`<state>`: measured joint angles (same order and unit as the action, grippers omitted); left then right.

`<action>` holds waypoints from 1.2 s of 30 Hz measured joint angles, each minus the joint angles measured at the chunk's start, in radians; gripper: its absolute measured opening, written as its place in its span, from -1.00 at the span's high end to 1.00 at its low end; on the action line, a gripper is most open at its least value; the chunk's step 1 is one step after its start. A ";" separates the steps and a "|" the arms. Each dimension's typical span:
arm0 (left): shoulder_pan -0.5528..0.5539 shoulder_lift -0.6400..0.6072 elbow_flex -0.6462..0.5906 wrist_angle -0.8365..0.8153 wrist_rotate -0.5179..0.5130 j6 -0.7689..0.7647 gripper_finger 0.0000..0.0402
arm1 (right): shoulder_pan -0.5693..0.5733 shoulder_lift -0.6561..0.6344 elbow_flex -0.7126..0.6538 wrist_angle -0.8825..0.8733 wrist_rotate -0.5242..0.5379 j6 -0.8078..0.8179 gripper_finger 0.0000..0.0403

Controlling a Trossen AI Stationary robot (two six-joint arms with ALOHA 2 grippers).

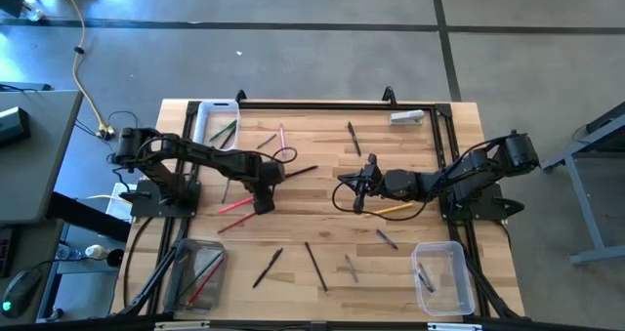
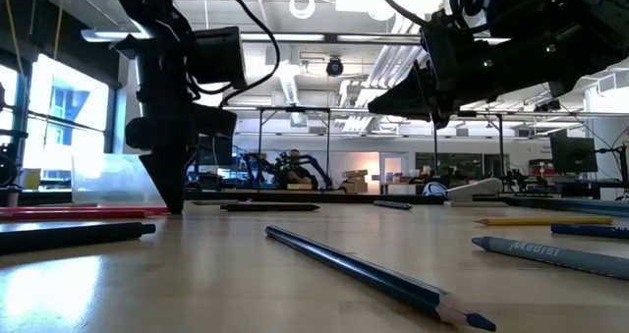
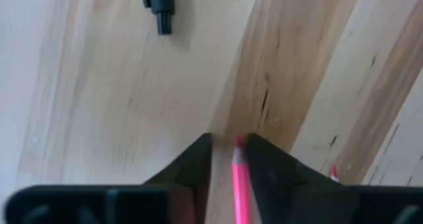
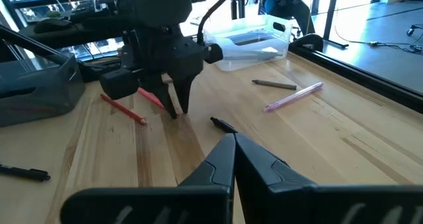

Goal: Sort crayons/erasers/pens/pencils in bins
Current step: Put the pink pencil into the black bin

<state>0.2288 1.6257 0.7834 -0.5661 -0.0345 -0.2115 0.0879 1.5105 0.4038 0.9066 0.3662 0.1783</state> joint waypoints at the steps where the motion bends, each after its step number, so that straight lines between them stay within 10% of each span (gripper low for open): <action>1: -0.002 0.005 0.000 0.002 0.001 0.007 0.68 | 0.000 0.000 0.000 0.000 0.000 0.000 1.00; 7: -0.009 0.021 0.003 0.008 0.027 0.040 0.97 | 0.000 0.000 0.000 0.000 0.000 0.000 1.00; 36: -0.008 -0.034 0.209 -0.189 0.183 -0.062 1.00 | 0.000 0.000 0.000 0.000 0.000 0.000 1.00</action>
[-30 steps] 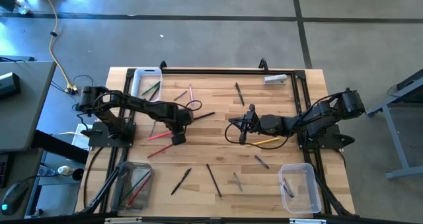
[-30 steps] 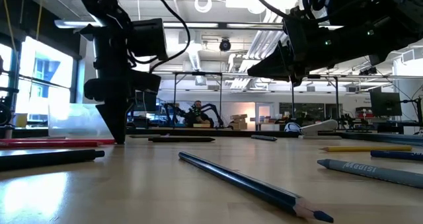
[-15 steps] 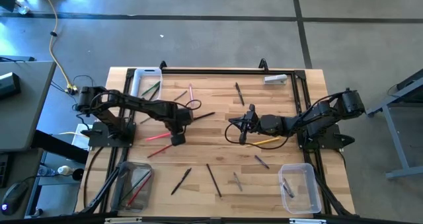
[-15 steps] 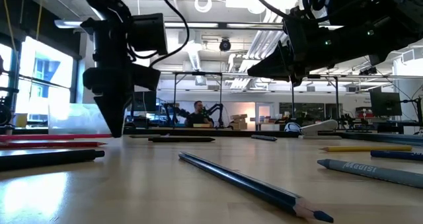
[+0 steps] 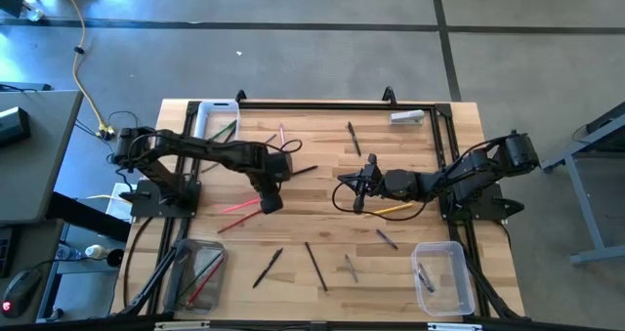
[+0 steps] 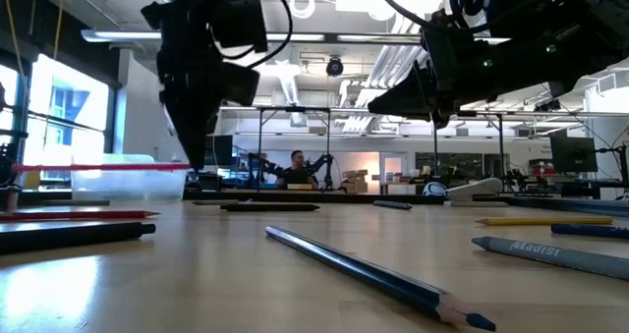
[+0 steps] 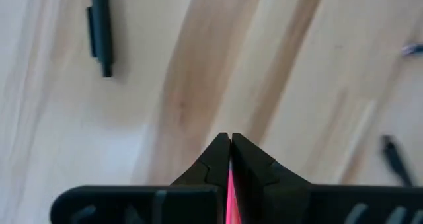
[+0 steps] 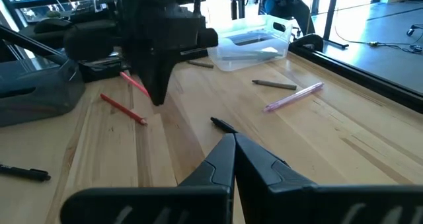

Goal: Sort crayons/erasers/pens/pencils in bins
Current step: Put the pink pencil into the black bin

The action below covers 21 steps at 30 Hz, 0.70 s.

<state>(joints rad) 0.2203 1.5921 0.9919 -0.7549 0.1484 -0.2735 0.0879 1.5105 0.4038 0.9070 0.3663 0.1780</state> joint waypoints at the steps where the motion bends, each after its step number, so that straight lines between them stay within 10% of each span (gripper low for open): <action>1: -0.005 0.000 0.017 -0.009 0.007 -0.013 1.00 | 0.000 0.000 0.000 0.000 0.000 0.000 1.00; 21: -0.282 -0.085 0.211 -0.110 -0.008 -0.438 1.00 | 0.000 0.000 0.000 -0.010 -0.007 -0.003 1.00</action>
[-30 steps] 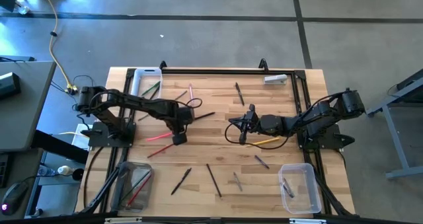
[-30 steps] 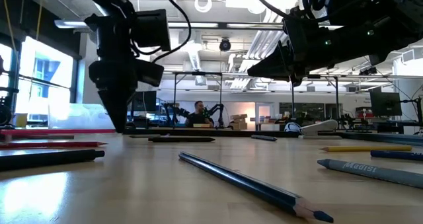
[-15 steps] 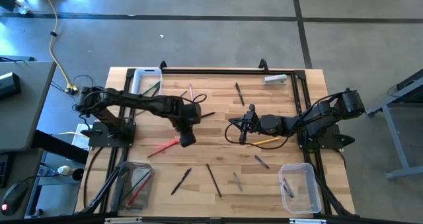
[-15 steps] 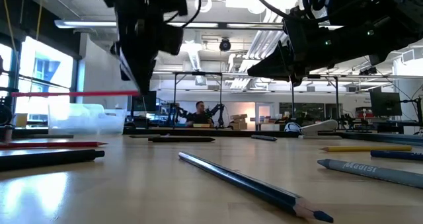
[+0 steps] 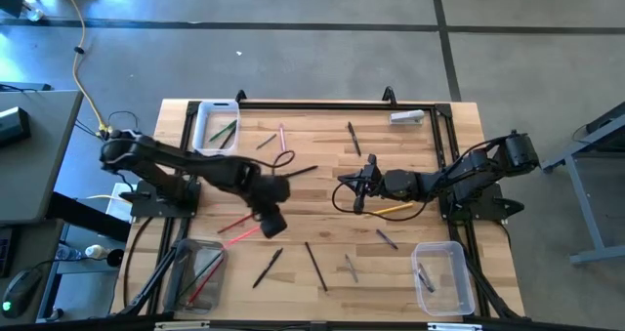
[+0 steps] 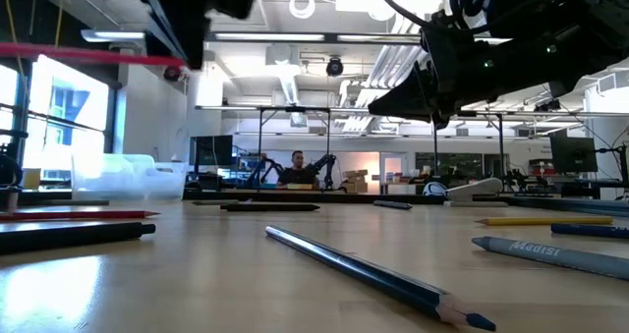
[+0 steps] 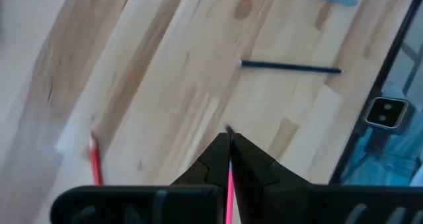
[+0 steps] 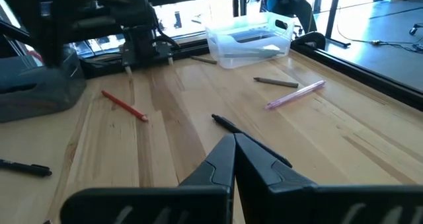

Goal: Sort crayons/erasers/pens/pencils in bins
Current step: Put the pink pencil into the black bin

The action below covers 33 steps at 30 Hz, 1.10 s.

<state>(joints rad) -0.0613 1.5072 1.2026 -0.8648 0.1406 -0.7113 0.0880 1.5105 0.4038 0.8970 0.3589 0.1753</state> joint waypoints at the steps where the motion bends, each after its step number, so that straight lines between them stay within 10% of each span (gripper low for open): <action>1: -0.021 -0.019 0.000 -0.010 -0.014 -0.041 1.00 | 0.000 0.000 0.000 -0.002 0.000 0.000 1.00; 20: -0.675 -0.206 -0.114 -0.254 -0.363 -0.909 1.00 | 0.001 0.000 0.000 -0.002 -0.017 0.003 1.00; 33: -0.880 -0.204 -0.298 -0.176 -0.511 -1.210 1.00 | 0.001 0.000 0.000 -0.001 -0.016 0.007 1.00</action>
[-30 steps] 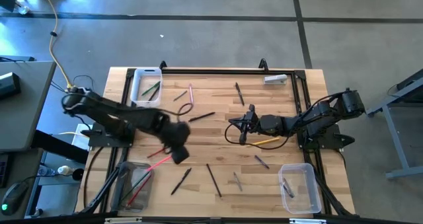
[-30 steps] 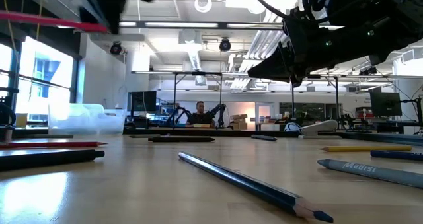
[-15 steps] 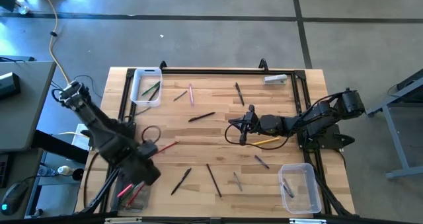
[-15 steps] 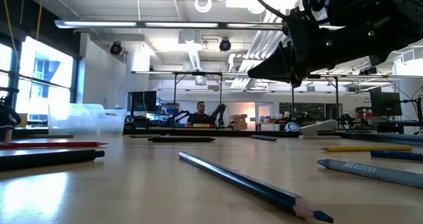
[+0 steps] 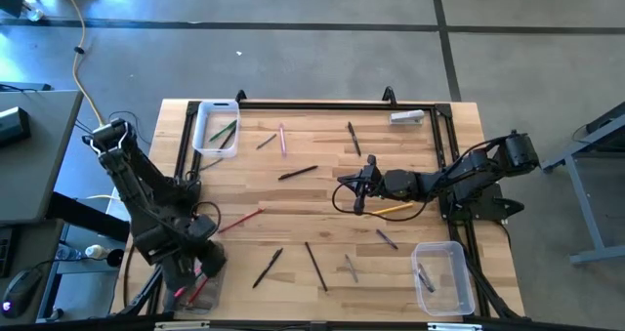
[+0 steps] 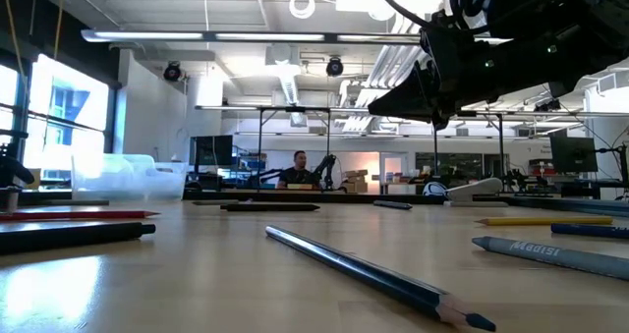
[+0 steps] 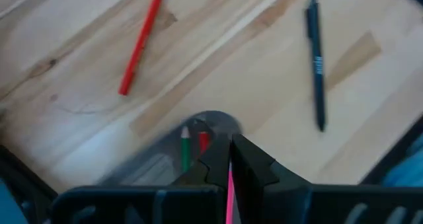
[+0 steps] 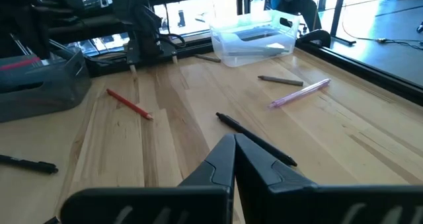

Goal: Sort crayons/erasers/pens/pencils in bins
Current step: Put the pink pencil into the black bin, then put the blue crayon into the bottom transparent bin

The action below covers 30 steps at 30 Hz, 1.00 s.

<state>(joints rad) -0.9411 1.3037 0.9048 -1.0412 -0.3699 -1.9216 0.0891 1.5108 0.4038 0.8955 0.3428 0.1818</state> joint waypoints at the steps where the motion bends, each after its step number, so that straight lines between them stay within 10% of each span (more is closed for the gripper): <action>1: -0.006 0.000 -0.013 0.002 -0.005 -0.015 1.00 | 0.000 0.000 0.000 0.000 0.000 0.000 1.00; 30: -0.076 0.054 -0.129 0.117 0.126 -0.022 0.68 | 0.000 0.000 0.000 -0.009 0.002 -0.003 1.00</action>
<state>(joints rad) -1.0171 1.3576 0.7756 -0.9240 -0.2442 -1.9437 0.0891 1.5108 0.4038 0.8867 0.3443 0.1791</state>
